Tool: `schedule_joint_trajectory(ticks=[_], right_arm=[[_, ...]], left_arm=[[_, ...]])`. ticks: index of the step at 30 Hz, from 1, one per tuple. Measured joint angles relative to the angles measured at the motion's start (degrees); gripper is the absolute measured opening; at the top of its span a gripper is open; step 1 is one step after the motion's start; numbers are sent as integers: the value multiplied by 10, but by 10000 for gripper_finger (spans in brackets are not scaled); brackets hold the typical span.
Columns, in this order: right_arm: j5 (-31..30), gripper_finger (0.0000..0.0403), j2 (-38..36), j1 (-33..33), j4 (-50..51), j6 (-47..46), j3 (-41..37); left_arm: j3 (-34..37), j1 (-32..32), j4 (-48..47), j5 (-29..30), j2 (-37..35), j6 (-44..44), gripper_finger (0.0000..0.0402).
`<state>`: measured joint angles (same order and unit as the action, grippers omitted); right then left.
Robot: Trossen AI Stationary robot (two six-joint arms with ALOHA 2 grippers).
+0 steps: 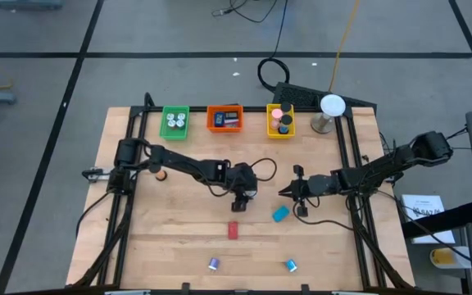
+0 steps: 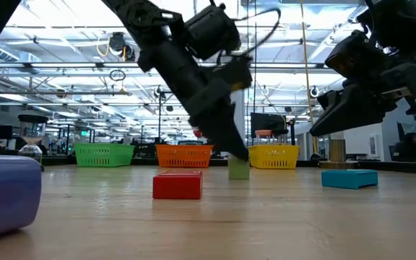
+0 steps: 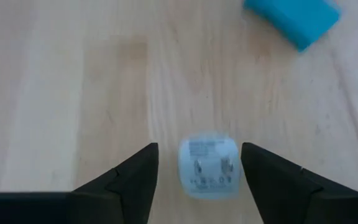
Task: Pick & Place Office items
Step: Put the green charger adaptor into the green bin
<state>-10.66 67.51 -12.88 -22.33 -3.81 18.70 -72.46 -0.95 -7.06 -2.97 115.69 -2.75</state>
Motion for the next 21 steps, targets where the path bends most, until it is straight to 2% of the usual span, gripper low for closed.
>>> schedule_joint_trajectory(ticks=[7,13,17,21], right_arm=[[1,15,0,0,1,0,0],[2,15,0,0,0,0,0],[2,15,0,0,0,0,0],[2,15,0,0,-1,0,0]], left_arm=[[1,0,11,-4,14,-11,202],[1,0,12,-5,12,-15,141],[1,0,-2,1,3,-4,138],[1,0,-90,50,-63,9,138]])
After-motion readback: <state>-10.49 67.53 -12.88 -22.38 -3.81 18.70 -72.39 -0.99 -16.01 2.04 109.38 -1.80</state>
